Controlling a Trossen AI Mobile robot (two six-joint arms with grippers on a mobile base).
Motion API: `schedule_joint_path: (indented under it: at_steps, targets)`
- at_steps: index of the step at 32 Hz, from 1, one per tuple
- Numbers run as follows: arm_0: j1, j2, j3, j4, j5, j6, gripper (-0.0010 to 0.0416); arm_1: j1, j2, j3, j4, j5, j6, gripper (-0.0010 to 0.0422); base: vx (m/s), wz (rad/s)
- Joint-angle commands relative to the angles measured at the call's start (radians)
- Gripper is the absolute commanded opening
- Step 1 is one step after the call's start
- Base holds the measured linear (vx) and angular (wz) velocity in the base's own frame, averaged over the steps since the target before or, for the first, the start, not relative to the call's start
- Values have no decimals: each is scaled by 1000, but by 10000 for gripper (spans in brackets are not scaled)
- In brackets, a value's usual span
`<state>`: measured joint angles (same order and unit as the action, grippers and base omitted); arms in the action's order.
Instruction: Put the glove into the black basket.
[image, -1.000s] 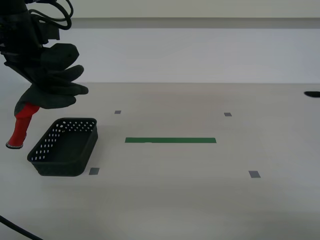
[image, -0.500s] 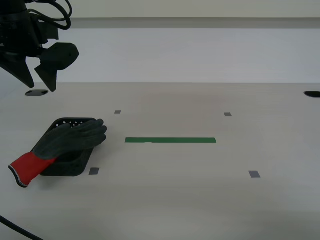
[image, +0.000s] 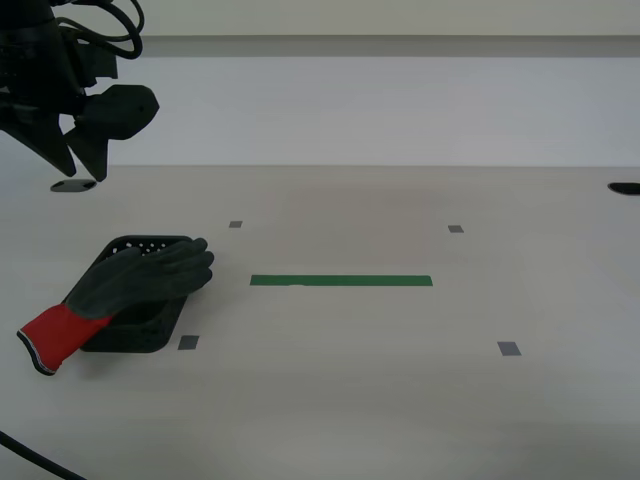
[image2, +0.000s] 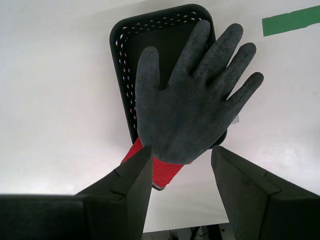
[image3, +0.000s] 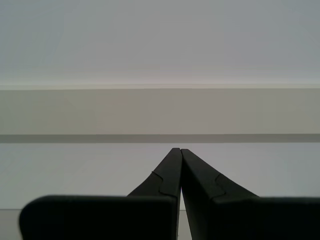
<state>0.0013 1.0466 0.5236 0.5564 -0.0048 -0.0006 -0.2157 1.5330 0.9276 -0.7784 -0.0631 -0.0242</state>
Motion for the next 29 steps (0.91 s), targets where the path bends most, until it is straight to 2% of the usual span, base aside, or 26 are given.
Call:
schedule_joint_path:
  at_steps: [1, 29]
  targets:
    - [-1, 0, 1, 3, 2, 0, 1, 0, 0, 1, 1, -4, -2, 150, 0, 0]
    - [-1, 0, 1, 3, 2, 0, 1, 0, 0, 1, 3, -4, -2, 149, 0, 0]
